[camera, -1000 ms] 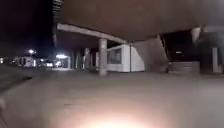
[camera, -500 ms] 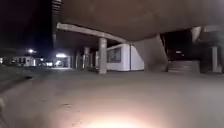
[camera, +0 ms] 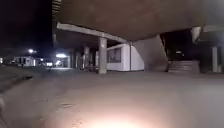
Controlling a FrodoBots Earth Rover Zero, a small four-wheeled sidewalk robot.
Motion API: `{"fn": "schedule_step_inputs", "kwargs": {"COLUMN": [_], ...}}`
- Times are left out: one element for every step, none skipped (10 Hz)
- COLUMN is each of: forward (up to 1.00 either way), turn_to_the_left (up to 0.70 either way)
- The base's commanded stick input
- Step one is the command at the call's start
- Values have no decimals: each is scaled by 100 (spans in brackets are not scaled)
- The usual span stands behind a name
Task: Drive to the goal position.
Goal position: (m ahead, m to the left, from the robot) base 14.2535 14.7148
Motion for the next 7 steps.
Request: {"fn": "schedule_step_inputs", "kwargs": {"forward": [100, 100, 100, 100, 100, 100, 100], "turn_to_the_left": [19, 17, 15, 13, 12, 11, 11]}}
